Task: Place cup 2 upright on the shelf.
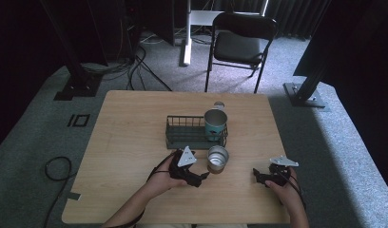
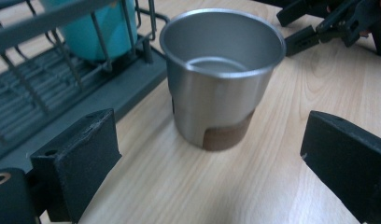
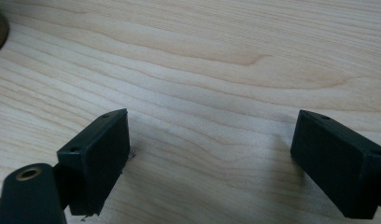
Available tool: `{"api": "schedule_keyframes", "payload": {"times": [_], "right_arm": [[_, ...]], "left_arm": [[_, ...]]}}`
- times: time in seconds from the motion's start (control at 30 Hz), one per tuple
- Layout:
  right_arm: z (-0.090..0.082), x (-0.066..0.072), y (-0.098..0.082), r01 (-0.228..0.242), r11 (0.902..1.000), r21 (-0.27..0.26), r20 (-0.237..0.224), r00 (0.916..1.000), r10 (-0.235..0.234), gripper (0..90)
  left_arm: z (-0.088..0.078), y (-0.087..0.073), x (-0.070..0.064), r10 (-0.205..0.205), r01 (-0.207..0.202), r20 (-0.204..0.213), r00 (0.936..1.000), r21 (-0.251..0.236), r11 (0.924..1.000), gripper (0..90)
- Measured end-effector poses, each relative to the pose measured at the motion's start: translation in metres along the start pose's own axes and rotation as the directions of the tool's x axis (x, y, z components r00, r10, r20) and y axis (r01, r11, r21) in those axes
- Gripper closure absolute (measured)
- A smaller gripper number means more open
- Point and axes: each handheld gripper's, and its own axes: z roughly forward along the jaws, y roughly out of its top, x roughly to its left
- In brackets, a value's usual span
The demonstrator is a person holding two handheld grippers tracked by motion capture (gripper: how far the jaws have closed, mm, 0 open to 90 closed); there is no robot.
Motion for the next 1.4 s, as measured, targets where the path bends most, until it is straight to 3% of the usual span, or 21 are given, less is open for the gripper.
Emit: {"api": "schedule_keyframes", "payload": {"times": [0.63, 1.4], "right_arm": [[0.0, 0.0, 0.0, 0.0, 1.0, 0.0, 0.0, 1.0, 0.0, 11.4], [0.0, -0.001, 0.0, -0.003, 1.0, -0.002, -0.004, 1.0, 0.003, 11.4]], "left_arm": [[0.026, 0.023, -0.006, 0.025, -0.025, 0.013, 0.9996, -0.017, 0.9995, 4.8], [0.059, 0.029, -0.007, 0.046, -0.046, 0.01, 0.9989, 0.007, 0.9989, 4.8]]}}
